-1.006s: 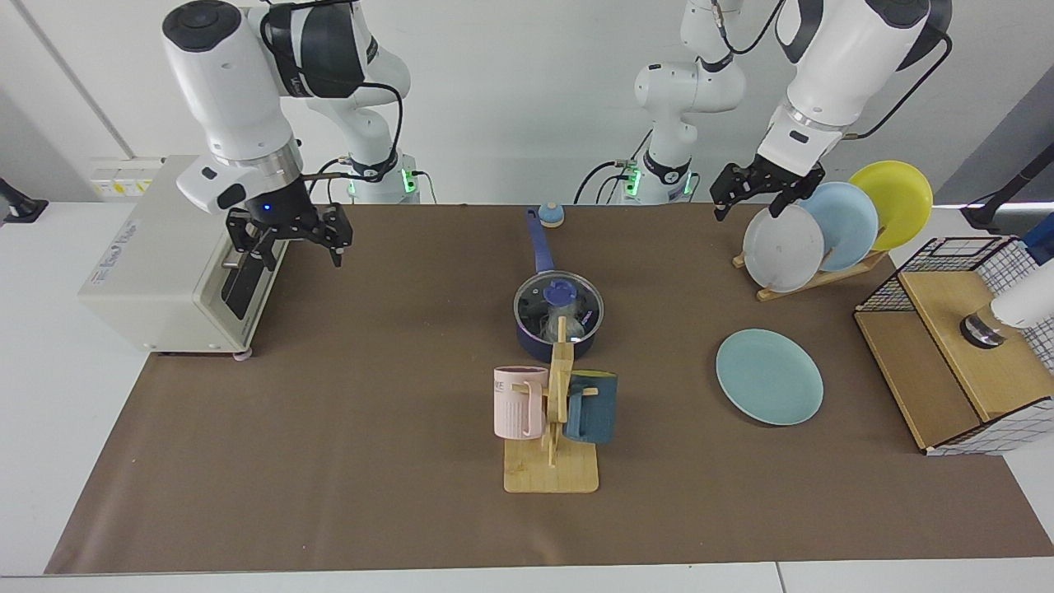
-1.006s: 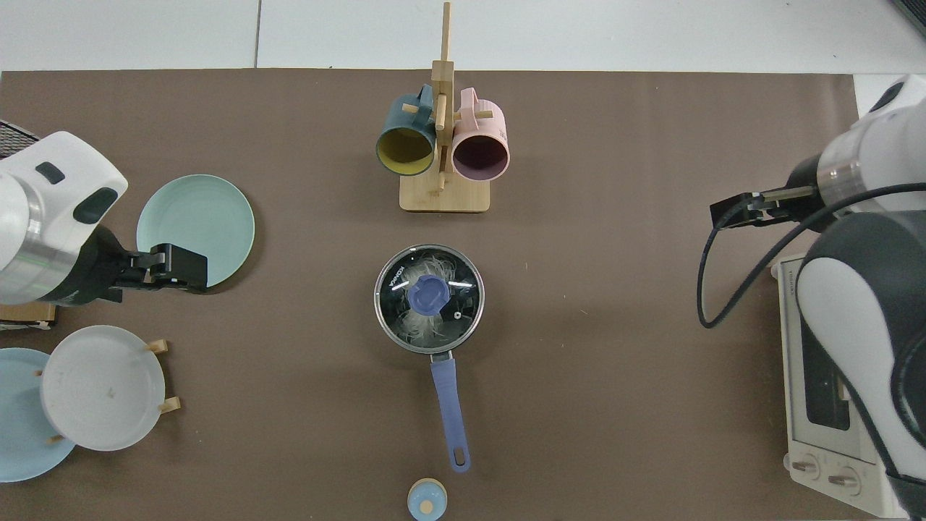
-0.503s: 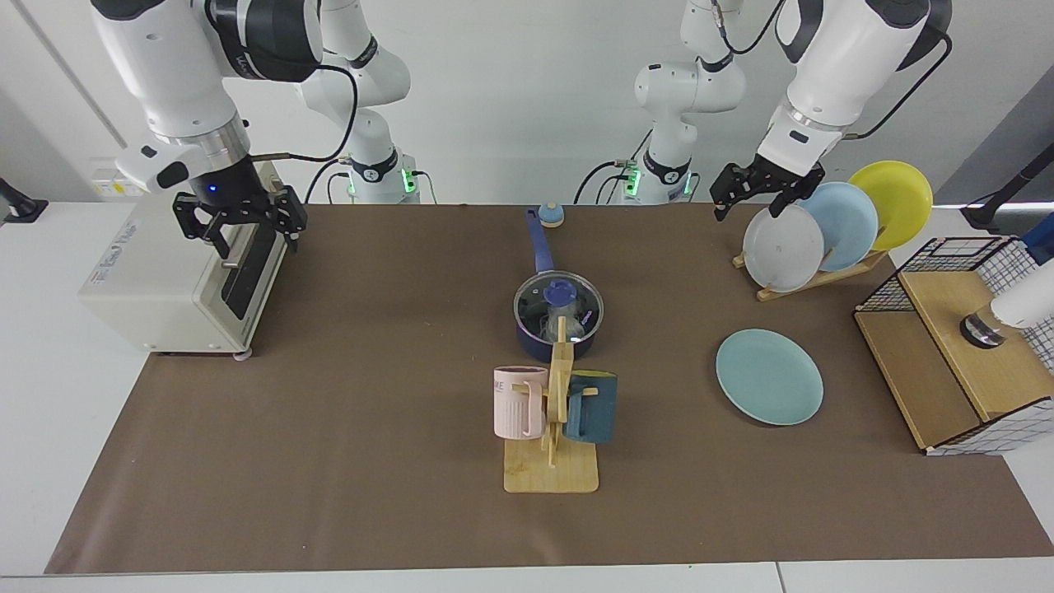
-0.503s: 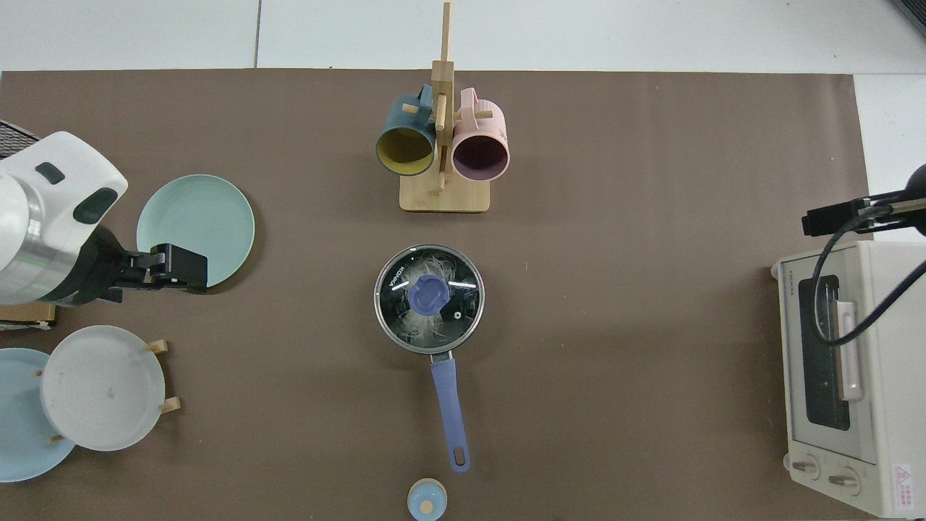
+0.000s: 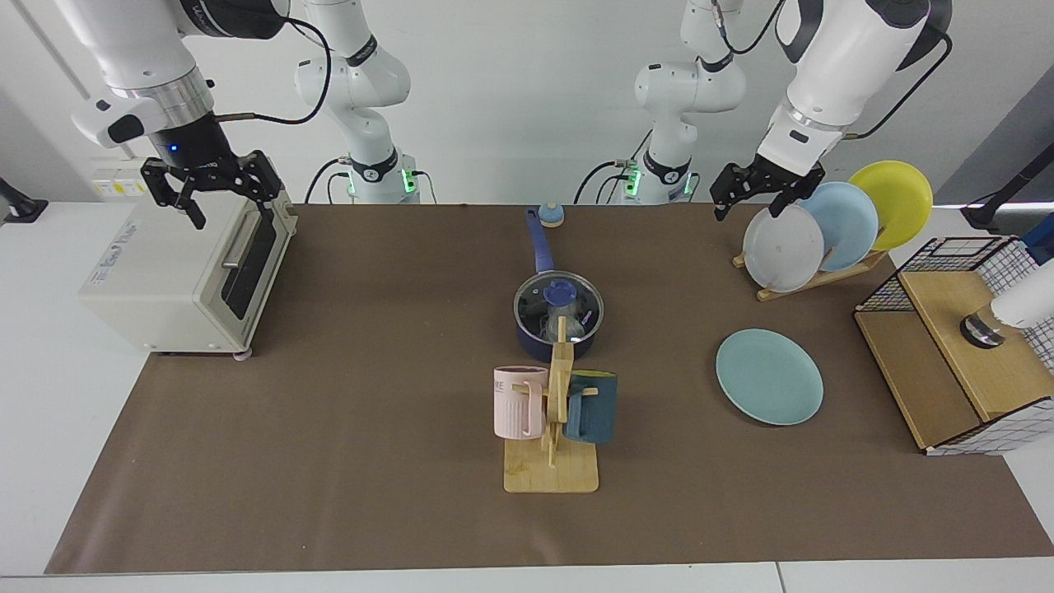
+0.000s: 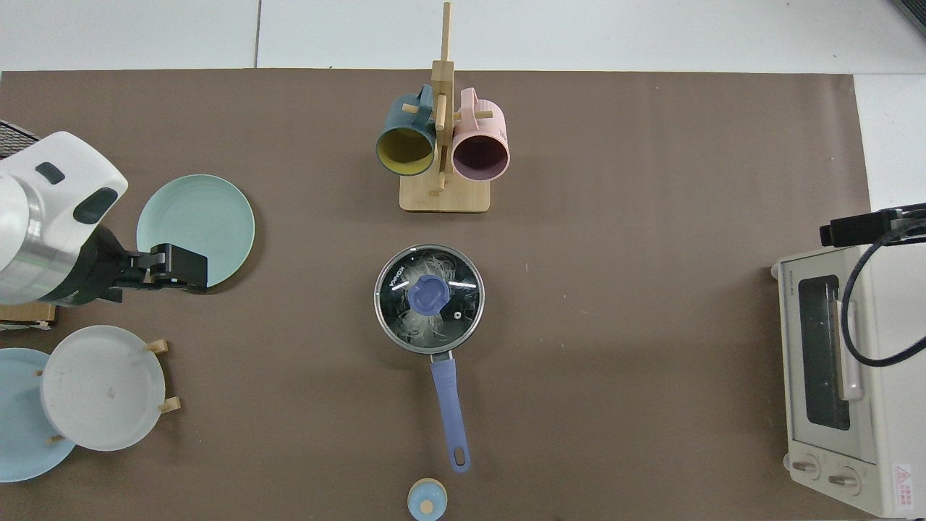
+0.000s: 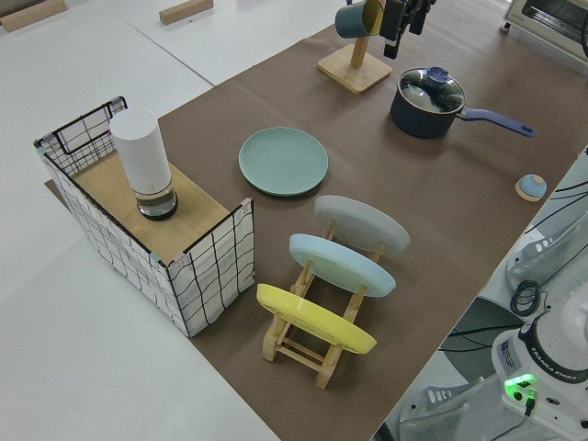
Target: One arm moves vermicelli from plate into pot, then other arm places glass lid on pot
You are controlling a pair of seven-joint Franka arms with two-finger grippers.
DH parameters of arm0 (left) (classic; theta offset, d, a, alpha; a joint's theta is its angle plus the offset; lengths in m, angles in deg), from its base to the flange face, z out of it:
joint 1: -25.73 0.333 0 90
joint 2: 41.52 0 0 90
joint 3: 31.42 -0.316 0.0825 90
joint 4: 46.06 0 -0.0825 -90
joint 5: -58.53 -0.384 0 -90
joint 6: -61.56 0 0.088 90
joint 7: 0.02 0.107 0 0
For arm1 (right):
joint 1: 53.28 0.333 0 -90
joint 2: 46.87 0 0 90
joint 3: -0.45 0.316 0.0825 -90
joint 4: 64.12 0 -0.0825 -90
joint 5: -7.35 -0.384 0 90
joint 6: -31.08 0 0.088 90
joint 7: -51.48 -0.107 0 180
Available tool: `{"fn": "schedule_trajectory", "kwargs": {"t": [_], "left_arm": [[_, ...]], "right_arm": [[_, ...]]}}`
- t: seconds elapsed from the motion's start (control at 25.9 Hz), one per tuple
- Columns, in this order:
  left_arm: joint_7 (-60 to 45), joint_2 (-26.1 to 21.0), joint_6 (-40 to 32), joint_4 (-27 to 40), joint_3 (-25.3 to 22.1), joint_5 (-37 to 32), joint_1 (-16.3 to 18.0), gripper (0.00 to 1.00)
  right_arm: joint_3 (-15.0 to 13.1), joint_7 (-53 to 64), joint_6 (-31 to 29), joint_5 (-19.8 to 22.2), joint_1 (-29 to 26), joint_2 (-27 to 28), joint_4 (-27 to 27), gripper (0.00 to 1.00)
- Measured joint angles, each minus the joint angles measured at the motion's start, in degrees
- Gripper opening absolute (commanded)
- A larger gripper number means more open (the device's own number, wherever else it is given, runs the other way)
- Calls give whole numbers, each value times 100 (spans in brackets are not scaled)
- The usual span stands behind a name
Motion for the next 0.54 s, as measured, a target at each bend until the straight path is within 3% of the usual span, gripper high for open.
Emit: {"fn": "schedule_trajectory", "kwargs": {"t": [0.54], "left_arm": [[0, 0, 0, 0, 0, 0, 0, 100]], "right_arm": [[69, 0, 258, 270, 20, -4, -1, 100]]}}
